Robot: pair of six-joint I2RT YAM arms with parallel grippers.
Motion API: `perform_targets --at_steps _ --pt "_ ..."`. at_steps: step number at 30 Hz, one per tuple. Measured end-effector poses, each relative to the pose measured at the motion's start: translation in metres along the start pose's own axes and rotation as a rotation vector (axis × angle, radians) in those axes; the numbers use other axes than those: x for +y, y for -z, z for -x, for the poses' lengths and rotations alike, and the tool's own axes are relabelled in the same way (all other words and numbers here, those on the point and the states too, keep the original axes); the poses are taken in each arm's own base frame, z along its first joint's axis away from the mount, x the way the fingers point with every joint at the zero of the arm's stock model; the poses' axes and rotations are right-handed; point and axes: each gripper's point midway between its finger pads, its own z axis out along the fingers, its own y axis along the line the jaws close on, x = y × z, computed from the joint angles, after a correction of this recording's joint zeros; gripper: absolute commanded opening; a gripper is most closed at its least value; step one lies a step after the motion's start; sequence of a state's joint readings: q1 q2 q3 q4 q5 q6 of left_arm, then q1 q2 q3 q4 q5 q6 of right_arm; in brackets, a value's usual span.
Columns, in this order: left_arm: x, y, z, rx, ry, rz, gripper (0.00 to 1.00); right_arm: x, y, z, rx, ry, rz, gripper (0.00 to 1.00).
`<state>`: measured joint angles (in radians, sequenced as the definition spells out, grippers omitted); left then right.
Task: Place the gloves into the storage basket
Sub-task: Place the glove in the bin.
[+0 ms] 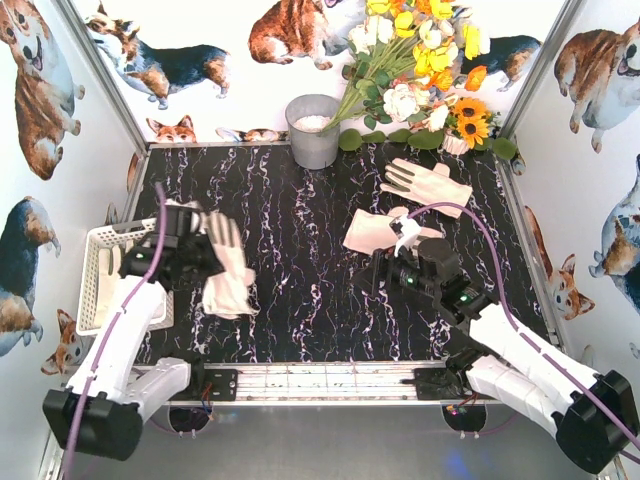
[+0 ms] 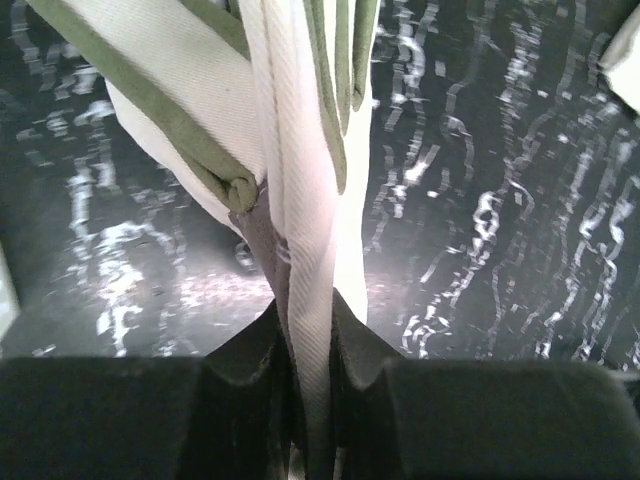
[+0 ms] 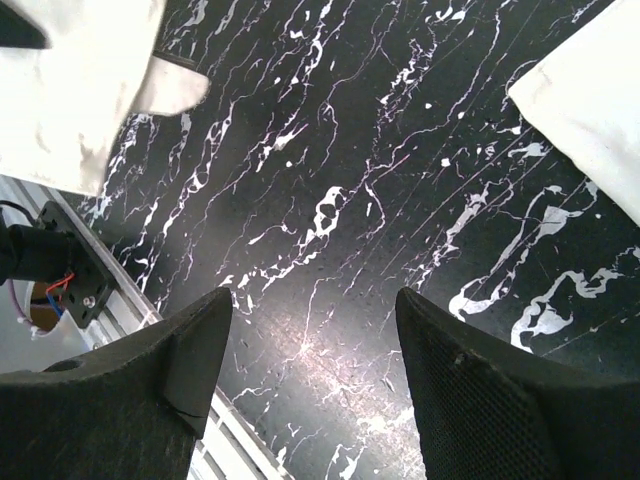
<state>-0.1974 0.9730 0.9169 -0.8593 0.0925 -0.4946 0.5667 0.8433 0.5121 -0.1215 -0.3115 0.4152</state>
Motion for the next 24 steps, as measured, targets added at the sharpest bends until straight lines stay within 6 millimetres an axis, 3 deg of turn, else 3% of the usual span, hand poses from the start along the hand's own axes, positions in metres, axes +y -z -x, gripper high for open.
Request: perform_targets --at_steps 5,13,18,24 --pt "0.044 0.013 0.011 0.027 0.065 0.106 0.0 0.0 0.004 0.001 -0.011 0.02 -0.005 0.68" --pt "0.093 0.042 0.031 0.024 0.083 0.256 0.0 -0.005 0.009 -0.003 -0.01 0.044 -0.024 0.68" --pt "0.107 0.05 0.038 -0.001 0.092 0.271 0.0 -0.008 0.011 -0.006 -0.001 0.064 -0.037 0.68" --pt "0.111 0.046 0.041 -0.003 0.082 0.237 0.0 -0.012 0.012 -0.011 0.02 0.07 -0.052 0.68"
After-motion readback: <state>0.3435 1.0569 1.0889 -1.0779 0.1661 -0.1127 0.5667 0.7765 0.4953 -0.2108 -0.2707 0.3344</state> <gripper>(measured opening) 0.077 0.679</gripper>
